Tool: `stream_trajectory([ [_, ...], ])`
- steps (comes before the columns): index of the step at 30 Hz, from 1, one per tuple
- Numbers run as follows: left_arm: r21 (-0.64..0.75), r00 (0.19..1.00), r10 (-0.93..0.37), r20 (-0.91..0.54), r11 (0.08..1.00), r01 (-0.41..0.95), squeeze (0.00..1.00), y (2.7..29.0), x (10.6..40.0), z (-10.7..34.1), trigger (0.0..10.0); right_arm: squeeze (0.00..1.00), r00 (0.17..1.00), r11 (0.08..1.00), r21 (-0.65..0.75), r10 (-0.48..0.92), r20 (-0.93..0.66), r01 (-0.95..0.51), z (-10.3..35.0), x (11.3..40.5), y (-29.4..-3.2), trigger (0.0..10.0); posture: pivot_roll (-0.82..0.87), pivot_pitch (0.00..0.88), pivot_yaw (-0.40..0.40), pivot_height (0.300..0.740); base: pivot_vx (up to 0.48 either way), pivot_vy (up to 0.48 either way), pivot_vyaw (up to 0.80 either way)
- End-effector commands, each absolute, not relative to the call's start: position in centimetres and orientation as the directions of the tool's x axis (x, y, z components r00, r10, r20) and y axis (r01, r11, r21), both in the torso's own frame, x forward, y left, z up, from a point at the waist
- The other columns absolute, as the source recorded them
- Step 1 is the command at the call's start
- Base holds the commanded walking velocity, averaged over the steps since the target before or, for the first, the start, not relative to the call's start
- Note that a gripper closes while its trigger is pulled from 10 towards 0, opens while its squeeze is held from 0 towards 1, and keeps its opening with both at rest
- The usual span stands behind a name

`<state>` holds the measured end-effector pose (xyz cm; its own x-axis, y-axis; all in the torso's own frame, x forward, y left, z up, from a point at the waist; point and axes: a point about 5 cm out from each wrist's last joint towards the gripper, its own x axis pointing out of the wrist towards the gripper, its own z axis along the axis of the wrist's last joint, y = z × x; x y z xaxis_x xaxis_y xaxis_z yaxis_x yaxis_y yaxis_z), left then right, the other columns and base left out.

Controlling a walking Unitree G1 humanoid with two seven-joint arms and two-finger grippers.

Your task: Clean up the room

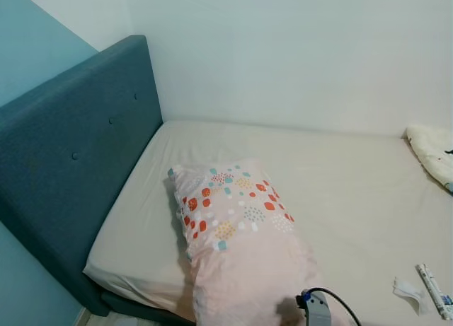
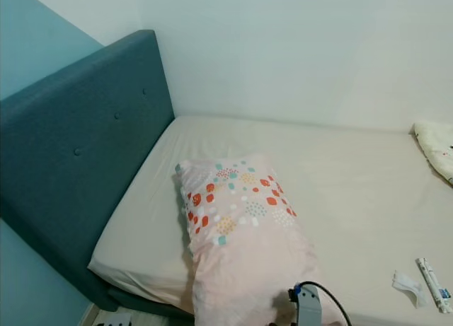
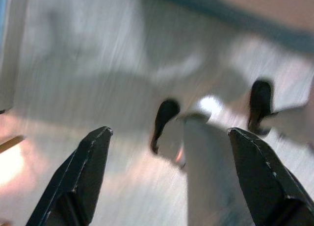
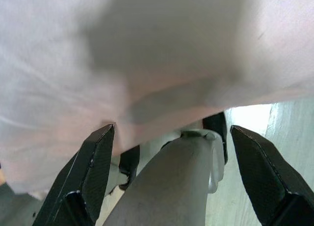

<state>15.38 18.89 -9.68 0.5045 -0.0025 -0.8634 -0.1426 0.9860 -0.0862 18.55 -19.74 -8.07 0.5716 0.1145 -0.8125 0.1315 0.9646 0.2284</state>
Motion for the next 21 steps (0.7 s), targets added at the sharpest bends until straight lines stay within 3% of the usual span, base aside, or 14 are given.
stream_trajectory([
  [1, -0.140, 0.630, 0.014, -0.777, 0.971, -0.195, 0.00, 19.6, 19.1, -7.8, 10.0, 0.00, 0.687, 0.949, 0.259, 0.067, -0.723, 0.180, -6.0, 21.8, -21.0, 10.0, -0.02, 0.000, -0.028, 0.740, 0.000, 0.000, 0.00],
  [4, -0.184, 0.764, 0.032, -0.644, 0.964, -0.195, 0.00, 20.4, 24.3, -4.4, 10.0, 0.00, 0.814, 0.949, 0.274, 0.035, -0.580, 0.155, -2.3, 26.3, -22.5, 10.0, -0.03, 0.000, -0.027, 0.740, 0.000, 0.000, 0.00],
  [8, -0.230, 0.852, 0.060, -0.520, 0.951, -0.208, 0.00, 21.4, 27.6, -1.4, 10.0, 0.00, 0.899, 0.957, 0.254, -0.016, -0.438, 0.141, 1.5, 29.6, -24.1, 10.0, -0.04, 0.000, -0.028, 0.740, 0.000, 0.000, 0.00],
  [21, -0.386, 0.923, -0.074, -0.376, 0.919, -0.084, 0.00, 18.8, 30.0, 0.8, 10.0, 0.00, 0.954, 0.964, 0.245, -0.025, -0.298, 0.102, 5.7, 32.4, -25.3, 10.0, -0.04, 0.000, -0.027, 0.700, 0.000, 0.000, 0.00],
])
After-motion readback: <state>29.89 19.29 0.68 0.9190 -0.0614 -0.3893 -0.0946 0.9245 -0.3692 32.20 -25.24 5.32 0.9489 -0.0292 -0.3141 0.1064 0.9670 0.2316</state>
